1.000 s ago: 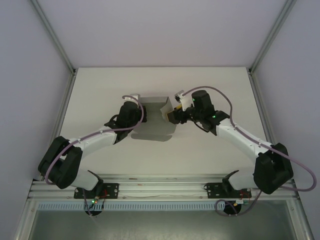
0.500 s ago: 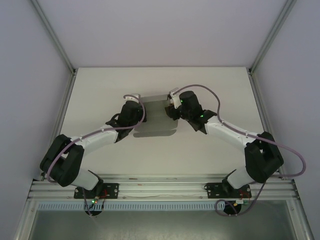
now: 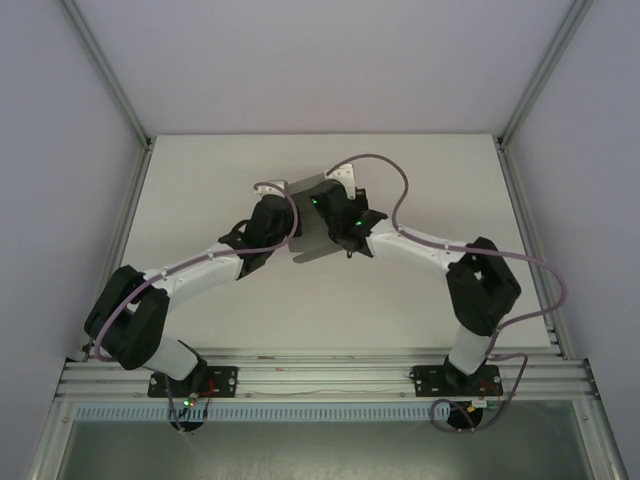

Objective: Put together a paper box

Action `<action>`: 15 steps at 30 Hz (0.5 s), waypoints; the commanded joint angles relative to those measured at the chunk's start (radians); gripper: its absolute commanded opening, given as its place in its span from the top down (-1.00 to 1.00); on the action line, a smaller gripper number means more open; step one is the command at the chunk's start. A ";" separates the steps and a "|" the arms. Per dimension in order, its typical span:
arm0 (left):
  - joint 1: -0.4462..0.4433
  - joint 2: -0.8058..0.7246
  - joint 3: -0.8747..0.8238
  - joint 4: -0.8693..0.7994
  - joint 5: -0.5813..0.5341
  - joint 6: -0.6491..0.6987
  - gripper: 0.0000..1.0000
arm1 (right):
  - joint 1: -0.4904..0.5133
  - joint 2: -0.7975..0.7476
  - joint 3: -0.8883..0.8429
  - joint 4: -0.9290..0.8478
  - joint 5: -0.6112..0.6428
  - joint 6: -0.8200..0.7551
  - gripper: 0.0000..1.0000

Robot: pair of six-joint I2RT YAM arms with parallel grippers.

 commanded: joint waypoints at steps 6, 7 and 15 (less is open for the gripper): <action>-0.005 0.005 0.033 -0.043 -0.031 -0.054 1.00 | -0.050 0.039 -0.001 -0.114 0.298 0.089 1.00; -0.005 0.007 0.035 -0.043 -0.023 -0.054 1.00 | -0.050 0.022 -0.032 -0.040 0.239 0.042 0.94; -0.005 0.010 0.031 -0.032 0.028 -0.023 1.00 | -0.106 -0.136 -0.191 0.192 -0.227 -0.034 0.35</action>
